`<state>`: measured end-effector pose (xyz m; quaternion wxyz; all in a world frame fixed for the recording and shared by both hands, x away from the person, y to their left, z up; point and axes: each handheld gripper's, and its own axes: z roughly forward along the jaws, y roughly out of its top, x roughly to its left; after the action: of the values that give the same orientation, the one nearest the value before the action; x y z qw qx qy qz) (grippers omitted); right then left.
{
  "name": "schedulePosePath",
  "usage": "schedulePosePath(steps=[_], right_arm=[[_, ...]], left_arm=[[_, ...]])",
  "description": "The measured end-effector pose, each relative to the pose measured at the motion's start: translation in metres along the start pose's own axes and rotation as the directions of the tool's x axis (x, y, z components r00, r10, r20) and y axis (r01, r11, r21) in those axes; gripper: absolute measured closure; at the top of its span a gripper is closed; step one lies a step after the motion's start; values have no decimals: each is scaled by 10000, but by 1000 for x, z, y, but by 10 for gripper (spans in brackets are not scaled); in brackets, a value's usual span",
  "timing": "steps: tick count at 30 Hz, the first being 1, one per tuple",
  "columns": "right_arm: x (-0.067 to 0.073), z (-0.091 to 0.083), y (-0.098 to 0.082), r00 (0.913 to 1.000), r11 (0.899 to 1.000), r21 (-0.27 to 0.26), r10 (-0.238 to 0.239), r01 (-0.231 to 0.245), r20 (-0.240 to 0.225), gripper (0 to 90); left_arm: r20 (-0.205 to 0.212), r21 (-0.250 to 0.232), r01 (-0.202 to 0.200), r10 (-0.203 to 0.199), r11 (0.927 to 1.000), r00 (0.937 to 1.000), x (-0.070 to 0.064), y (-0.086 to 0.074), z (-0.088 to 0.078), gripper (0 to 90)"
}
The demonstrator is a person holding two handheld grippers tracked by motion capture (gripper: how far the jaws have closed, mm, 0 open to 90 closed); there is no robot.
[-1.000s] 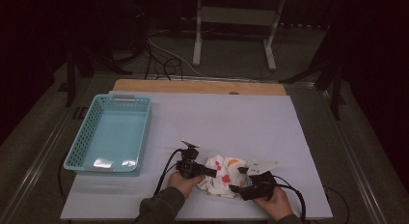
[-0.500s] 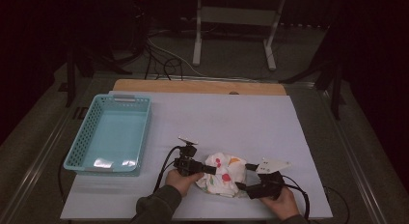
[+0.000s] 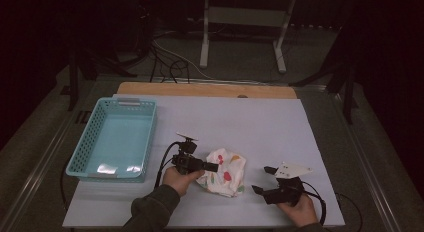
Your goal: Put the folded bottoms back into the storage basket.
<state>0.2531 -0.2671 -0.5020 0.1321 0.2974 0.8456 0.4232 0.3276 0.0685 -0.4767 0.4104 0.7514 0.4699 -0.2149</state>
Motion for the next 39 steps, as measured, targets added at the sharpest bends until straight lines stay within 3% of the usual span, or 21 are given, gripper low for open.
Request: schedulePosePath(steps=[7, 8, 20, 39], right_arm=[[-1, -1, -1, 9999, 10000, 70, 16, -17, 141, 170], [0, 0, -1, 9996, 9998, 5, 206, -206, 188, 168], [-4, -5, -2, 9996, 9998, -66, 192, -190, 225, 159], [-7, -10, -3, 9984, 9995, -189, 274, -265, 501, 152]], left_arm=[[-160, -275, -59, 55, 9996, 9999, -2, 9, -25, 790], [-181, -296, -55, 50, 9995, 9998, -2, 10, -28, 790], [-274, -491, -148, 134, 9987, 9995, -5, 21, -55, 790], [-993, -877, -268, 180, 9958, 9949, -6, 31, -106, 789]])
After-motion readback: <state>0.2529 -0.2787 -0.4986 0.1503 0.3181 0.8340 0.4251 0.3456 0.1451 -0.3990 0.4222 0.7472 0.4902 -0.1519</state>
